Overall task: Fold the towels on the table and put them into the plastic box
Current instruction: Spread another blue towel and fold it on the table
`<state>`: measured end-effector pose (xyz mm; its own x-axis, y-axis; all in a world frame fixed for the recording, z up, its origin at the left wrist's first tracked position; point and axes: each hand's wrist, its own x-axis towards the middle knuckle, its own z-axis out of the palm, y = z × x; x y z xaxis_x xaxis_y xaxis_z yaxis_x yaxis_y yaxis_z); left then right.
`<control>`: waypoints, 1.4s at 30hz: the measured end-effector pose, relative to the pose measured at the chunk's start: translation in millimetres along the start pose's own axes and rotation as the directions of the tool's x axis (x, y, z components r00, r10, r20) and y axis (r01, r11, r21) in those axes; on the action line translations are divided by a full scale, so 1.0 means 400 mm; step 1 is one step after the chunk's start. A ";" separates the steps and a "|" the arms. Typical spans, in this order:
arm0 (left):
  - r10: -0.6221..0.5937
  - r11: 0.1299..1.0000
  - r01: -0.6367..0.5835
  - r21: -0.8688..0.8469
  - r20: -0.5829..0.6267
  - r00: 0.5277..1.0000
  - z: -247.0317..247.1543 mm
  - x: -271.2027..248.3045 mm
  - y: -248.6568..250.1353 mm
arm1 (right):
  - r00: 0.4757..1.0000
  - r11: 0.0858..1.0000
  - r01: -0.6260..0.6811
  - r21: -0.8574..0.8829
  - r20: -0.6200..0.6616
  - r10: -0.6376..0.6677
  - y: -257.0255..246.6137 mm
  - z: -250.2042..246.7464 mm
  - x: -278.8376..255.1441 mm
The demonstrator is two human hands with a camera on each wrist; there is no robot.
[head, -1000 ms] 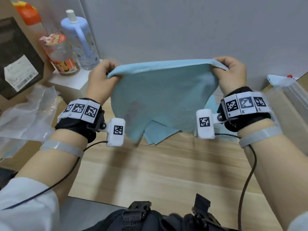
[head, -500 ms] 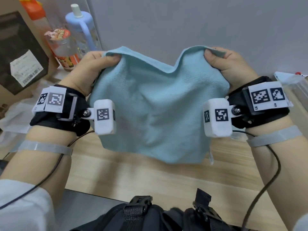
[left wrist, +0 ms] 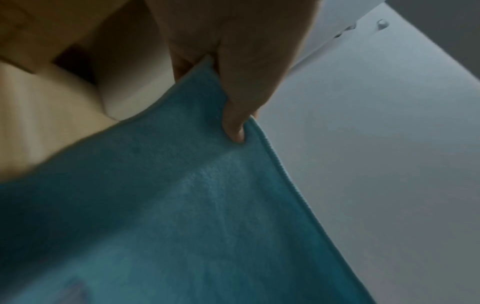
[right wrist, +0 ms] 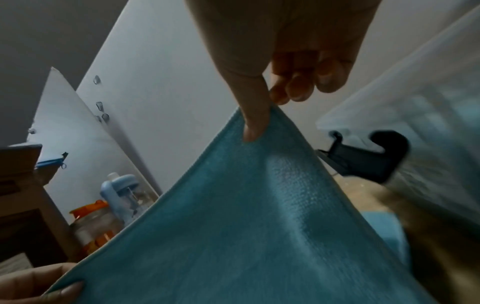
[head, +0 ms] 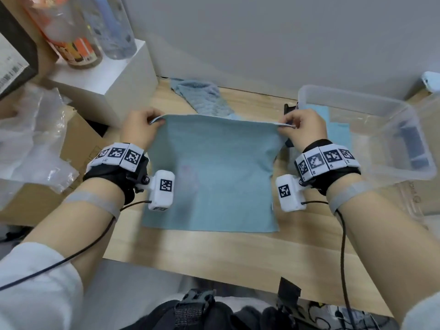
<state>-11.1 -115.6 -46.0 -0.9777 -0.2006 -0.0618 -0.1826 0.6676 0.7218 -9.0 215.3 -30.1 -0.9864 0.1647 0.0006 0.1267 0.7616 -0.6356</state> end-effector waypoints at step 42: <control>-0.441 0.875 0.467 -0.127 0.186 0.878 0.122 -0.173 -0.214 | 0.864 0.871 -0.485 0.083 0.202 0.462 0.199 0.206 -0.229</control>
<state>67.3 -123.7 -137.3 -0.7970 -0.3369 -0.5012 -0.6031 0.3993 0.6906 82.9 209.0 -144.2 -0.8147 0.3674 -0.4487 0.5798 0.5313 -0.6177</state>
